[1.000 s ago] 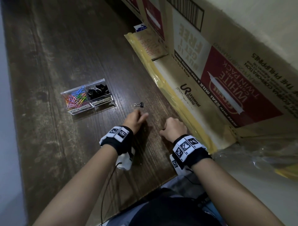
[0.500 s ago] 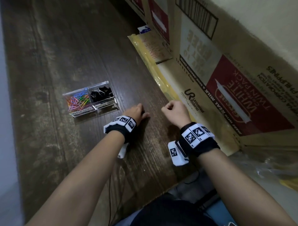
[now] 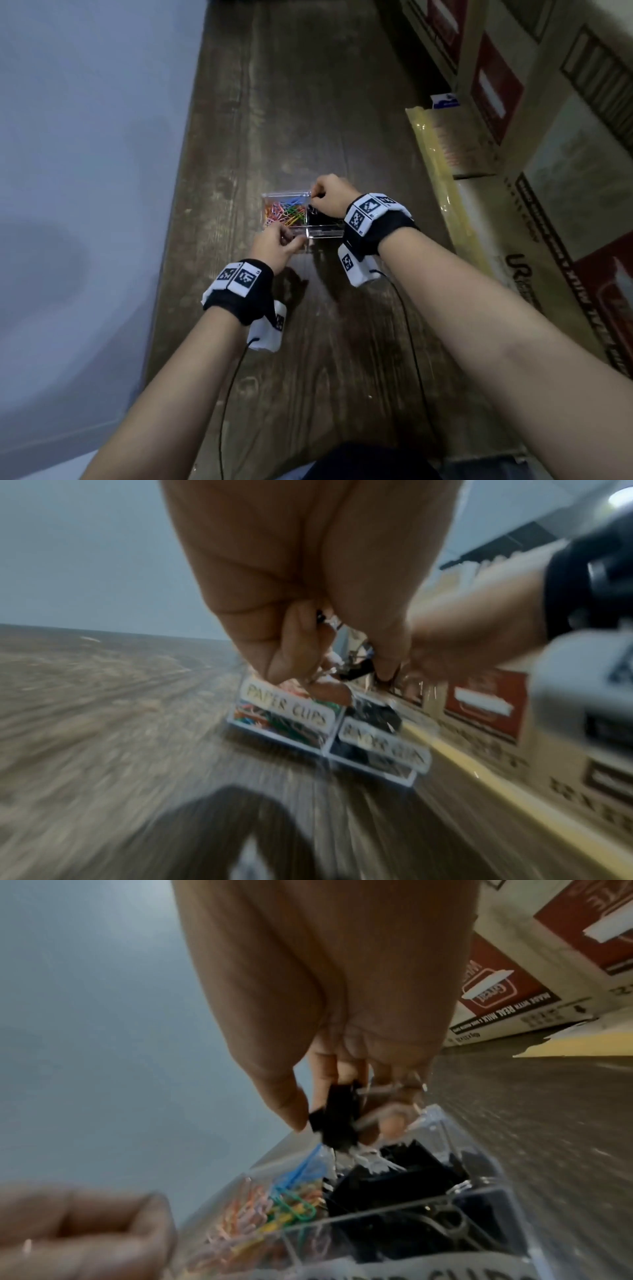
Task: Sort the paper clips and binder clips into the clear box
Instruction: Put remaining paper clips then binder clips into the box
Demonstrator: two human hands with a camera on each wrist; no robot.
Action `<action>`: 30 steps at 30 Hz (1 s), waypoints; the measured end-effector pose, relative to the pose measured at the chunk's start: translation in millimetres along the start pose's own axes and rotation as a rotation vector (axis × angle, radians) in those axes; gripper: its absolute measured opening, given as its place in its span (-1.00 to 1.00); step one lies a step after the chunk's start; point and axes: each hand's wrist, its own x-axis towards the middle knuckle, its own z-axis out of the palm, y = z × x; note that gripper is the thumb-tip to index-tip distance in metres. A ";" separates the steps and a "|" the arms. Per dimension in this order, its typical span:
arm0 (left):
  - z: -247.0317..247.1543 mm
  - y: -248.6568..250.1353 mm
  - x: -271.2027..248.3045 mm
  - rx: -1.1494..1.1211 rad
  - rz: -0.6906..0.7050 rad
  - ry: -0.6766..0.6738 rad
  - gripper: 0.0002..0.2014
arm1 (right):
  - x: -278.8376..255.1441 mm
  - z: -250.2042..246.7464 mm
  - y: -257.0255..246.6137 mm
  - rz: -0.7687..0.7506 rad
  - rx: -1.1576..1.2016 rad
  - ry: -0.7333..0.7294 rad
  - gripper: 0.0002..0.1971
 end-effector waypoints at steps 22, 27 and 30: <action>29.8 29.0 33.4 0.539 0.434 0.035 -0.50 | -37.0 14.9 60.1 0.114 0.153 0.368 -0.69; 49.5 25.1 33.0 0.826 0.403 -0.075 -0.32 | -29.4 21.3 53.3 0.045 -0.018 0.284 -0.63; 49.8 28.0 31.7 0.857 0.390 -0.056 -0.27 | -29.9 18.0 55.9 0.036 -0.034 0.327 -0.67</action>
